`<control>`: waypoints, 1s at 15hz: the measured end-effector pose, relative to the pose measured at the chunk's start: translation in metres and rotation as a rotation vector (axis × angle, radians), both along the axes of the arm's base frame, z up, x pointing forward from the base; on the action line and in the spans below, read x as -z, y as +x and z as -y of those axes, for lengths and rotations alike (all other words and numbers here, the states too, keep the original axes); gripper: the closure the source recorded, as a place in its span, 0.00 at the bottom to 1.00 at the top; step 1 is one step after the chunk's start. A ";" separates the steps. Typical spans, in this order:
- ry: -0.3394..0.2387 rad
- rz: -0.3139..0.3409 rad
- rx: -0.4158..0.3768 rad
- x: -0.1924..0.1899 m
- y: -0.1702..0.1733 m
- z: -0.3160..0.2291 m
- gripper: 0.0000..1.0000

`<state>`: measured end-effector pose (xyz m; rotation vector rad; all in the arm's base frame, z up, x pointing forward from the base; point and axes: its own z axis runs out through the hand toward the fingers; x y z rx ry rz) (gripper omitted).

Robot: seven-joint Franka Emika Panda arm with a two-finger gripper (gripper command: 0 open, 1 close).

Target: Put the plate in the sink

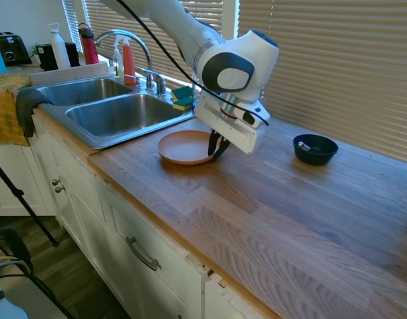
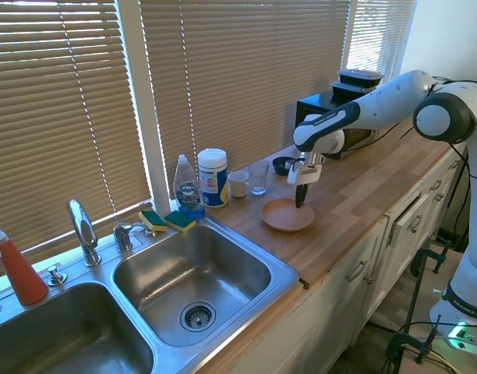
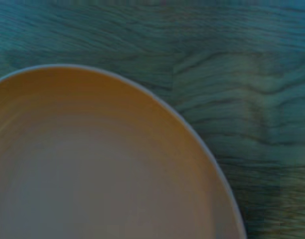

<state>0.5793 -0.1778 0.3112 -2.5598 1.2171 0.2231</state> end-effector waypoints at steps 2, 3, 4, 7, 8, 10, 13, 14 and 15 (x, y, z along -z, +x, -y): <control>0.017 -0.003 -0.012 -0.002 0.000 -0.002 1.00; 0.030 -0.003 -0.020 -0.003 0.001 -0.004 1.00; 0.046 -0.001 -0.031 -0.004 0.002 -0.006 1.00; 0.075 0.009 -0.057 -0.014 0.006 -0.010 1.00; 0.082 0.015 -0.062 -0.018 0.008 -0.012 1.00; 0.095 0.036 -0.077 -0.032 0.011 -0.024 1.00; 0.093 0.077 -0.106 -0.066 0.018 -0.061 1.00; 0.091 0.083 -0.113 -0.076 0.021 -0.079 1.00; 0.087 0.085 -0.120 -0.084 0.024 -0.100 1.00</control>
